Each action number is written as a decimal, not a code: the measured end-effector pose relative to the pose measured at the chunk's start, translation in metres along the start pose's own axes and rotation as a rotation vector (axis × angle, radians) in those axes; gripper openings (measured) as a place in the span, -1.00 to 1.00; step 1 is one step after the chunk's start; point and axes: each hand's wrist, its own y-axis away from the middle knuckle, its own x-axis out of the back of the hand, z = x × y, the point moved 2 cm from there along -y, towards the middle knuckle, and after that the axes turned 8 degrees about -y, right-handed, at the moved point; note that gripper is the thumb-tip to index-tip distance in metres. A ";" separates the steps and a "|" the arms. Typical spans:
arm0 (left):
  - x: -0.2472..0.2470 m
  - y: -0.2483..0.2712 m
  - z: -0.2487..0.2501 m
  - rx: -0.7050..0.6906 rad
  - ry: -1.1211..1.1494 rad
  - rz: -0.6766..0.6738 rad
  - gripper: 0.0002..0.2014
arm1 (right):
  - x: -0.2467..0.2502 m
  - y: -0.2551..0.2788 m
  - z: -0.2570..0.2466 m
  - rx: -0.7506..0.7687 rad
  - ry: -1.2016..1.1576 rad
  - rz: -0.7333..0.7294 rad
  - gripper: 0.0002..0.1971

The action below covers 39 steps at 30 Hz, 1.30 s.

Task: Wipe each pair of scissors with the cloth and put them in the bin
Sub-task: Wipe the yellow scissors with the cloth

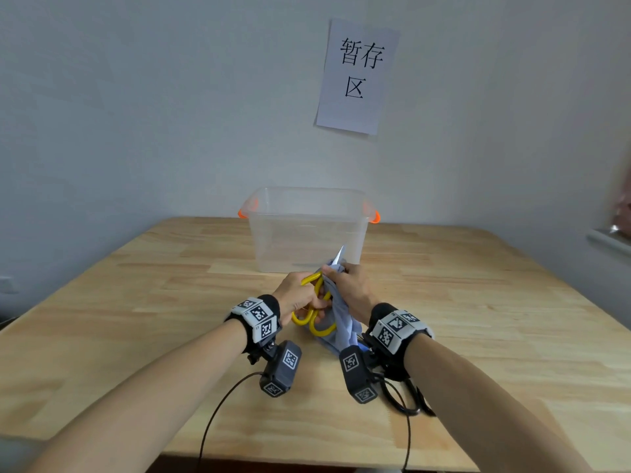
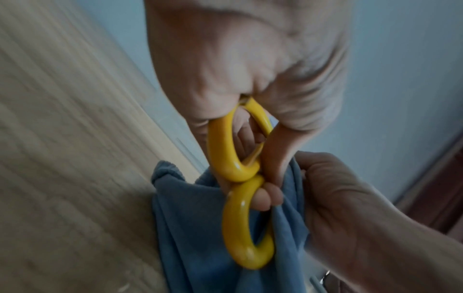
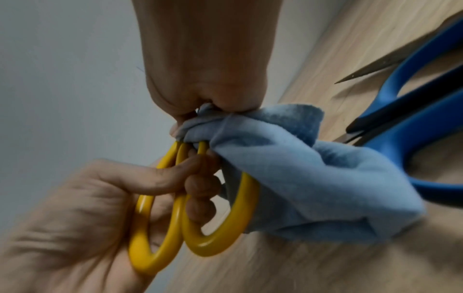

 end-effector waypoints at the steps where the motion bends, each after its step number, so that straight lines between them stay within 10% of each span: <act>1: 0.000 -0.001 0.000 -0.002 -0.006 -0.003 -0.75 | 0.001 -0.001 0.001 0.001 -0.007 0.011 -0.84; 8: 0.011 0.002 -0.003 0.060 0.010 -0.029 -0.74 | 0.005 0.010 -0.014 -0.011 -0.065 -0.225 -0.92; 17: 0.004 0.001 0.000 -0.020 -0.045 -0.010 -0.73 | -0.007 0.000 0.003 -0.024 0.041 0.077 -0.76; 39: 0.022 0.003 -0.008 0.036 -0.051 -0.022 -0.75 | 0.003 0.014 -0.018 -0.255 -0.334 -0.214 -0.78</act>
